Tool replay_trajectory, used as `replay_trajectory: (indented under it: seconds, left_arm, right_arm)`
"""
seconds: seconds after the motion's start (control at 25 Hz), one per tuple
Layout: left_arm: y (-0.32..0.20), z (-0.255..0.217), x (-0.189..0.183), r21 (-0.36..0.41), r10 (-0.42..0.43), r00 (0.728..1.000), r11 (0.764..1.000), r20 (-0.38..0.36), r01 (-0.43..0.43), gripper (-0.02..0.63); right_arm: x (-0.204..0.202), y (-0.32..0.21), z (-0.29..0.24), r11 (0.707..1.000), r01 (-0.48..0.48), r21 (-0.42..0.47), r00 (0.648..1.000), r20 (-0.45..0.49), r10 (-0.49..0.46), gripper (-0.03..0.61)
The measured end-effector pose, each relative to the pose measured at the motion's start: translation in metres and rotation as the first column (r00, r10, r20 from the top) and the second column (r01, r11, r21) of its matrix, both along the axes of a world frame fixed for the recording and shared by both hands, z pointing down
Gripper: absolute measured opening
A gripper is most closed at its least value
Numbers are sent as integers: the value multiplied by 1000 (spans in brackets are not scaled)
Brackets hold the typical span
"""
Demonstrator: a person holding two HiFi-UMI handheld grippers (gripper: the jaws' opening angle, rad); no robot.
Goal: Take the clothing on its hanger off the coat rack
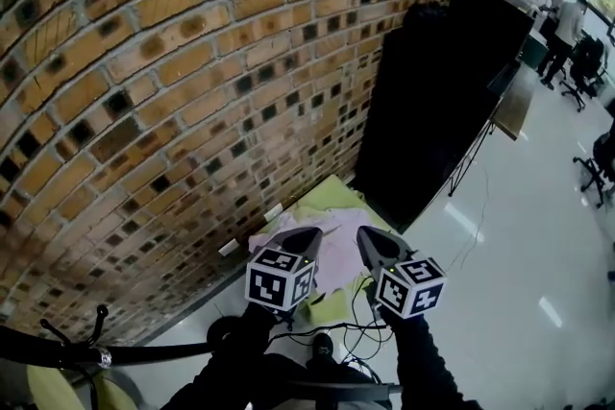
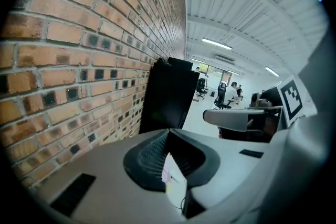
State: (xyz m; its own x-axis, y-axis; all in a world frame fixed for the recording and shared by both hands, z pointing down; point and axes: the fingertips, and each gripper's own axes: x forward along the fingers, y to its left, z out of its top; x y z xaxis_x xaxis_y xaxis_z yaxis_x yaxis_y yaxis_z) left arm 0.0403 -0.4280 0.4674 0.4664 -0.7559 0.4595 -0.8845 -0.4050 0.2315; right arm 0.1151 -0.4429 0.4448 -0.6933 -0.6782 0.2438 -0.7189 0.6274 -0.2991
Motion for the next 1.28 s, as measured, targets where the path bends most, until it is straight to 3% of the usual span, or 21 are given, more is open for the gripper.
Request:
replay_trajectory:
  seconds: [1.28]
  left_arm:
    - [13, -1, 3, -7, -35, 999, 999, 8, 36, 19]
  right_arm:
    - [-3, 11, -11, 999, 47, 10, 999, -15, -47, -25]
